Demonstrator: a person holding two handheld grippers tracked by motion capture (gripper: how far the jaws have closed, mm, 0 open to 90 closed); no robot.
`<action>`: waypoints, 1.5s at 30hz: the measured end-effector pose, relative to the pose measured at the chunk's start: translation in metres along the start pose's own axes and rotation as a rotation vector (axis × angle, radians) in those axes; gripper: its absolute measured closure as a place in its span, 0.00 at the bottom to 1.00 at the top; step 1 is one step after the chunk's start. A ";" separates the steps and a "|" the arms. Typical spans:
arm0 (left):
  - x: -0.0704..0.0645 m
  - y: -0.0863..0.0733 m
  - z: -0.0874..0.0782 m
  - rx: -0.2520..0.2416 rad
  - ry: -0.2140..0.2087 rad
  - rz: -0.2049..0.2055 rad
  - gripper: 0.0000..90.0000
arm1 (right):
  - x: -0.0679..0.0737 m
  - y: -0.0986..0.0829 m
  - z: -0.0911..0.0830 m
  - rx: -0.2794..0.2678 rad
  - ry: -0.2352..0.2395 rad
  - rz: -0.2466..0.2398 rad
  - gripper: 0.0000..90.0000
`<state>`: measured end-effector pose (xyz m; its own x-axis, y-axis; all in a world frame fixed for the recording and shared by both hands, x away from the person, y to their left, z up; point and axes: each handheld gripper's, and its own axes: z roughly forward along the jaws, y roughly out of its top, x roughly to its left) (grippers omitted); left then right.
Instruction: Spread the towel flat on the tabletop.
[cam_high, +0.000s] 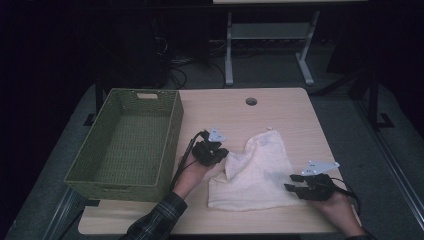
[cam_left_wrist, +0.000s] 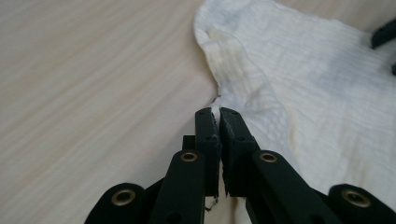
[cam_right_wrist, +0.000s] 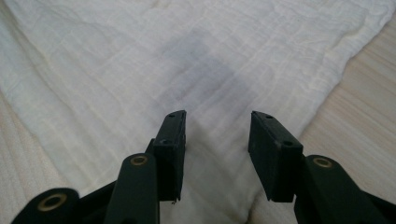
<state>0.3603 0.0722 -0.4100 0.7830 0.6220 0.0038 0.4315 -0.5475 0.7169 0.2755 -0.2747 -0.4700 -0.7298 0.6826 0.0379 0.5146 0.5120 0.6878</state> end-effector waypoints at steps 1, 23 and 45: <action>0.003 0.002 0.000 -0.011 0.009 -0.010 0.96 | 0.000 0.000 0.000 0.000 0.000 0.000 0.62; 0.067 0.019 0.026 0.048 0.232 -0.118 0.95 | -0.006 0.008 -0.008 -0.038 0.002 0.019 0.61; 0.087 -0.007 0.048 0.099 0.265 -0.215 0.62 | -0.053 0.073 0.015 -0.099 -0.047 0.024 0.61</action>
<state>0.4471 0.1034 -0.4477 0.5312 0.8458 0.0503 0.6255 -0.4315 0.6501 0.3585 -0.2654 -0.4327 -0.6947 0.7190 0.0226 0.4831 0.4429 0.7553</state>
